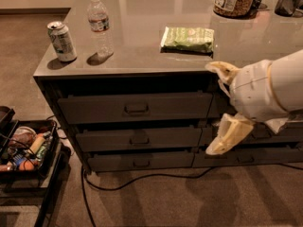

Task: Open middle drawer

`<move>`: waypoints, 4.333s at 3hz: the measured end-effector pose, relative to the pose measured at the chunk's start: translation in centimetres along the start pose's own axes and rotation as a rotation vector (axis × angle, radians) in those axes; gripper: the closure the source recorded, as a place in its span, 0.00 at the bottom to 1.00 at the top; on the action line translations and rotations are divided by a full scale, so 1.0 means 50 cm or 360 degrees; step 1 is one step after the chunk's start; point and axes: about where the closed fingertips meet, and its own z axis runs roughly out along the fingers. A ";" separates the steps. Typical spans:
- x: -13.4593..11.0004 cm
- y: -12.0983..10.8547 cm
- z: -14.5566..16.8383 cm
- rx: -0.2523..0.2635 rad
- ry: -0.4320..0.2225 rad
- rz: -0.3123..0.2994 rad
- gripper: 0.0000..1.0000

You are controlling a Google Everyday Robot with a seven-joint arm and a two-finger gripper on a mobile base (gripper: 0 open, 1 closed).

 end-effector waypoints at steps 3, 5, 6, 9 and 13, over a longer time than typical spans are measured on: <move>0.015 0.014 0.061 0.0019 -0.0026 -0.0046 0.00; 0.081 0.092 0.185 -0.0018 -0.0071 0.0085 0.00; 0.107 0.129 0.256 0.0000 -0.0197 0.0126 0.00; 0.124 0.199 0.370 -0.0154 -0.0273 0.0085 0.00; 0.286 0.220 0.662 -0.0136 0.0077 0.0086 0.00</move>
Offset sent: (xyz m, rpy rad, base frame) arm 0.0061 0.0096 0.0083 0.0031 -0.0637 0.0420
